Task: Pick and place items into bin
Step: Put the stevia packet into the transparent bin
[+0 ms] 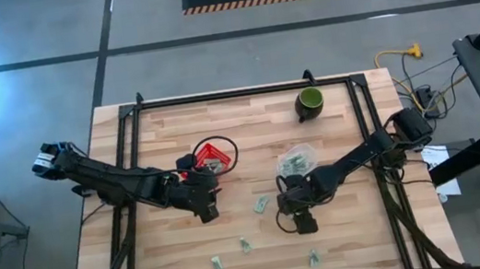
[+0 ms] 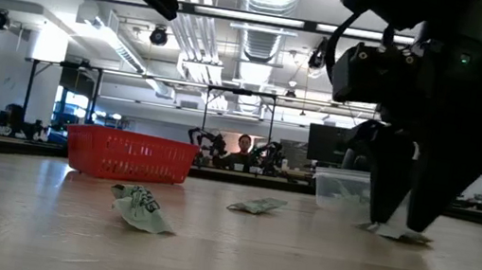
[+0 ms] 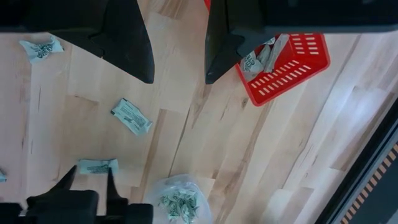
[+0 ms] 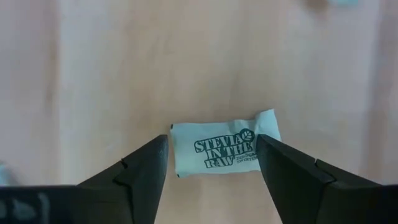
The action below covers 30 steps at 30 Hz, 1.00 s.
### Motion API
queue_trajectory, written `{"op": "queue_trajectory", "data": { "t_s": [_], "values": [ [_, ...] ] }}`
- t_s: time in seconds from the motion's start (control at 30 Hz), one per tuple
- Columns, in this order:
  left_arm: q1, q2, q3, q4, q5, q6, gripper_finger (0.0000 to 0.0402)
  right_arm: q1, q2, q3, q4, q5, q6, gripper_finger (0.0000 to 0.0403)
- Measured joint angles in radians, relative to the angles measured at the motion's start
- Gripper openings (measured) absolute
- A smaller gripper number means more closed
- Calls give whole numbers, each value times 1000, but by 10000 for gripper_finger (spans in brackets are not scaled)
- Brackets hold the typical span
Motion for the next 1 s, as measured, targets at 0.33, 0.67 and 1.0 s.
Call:
{"op": "queue_trajectory", "data": {
  "t_s": [0.33, 0.67, 1.0],
  "values": [
    [0, 0, 0, 0, 0, 1, 125, 90, 0, 0, -4, -30, -52, 237],
    [0, 0, 0, 0, 0, 1, 125, 106, -5, 0, 1, 59, -28, 248],
    [0, 0, 0, 17, 0, 0, 125, 103, -2, 0, 0, 75, -13, 246]
  ]
}}
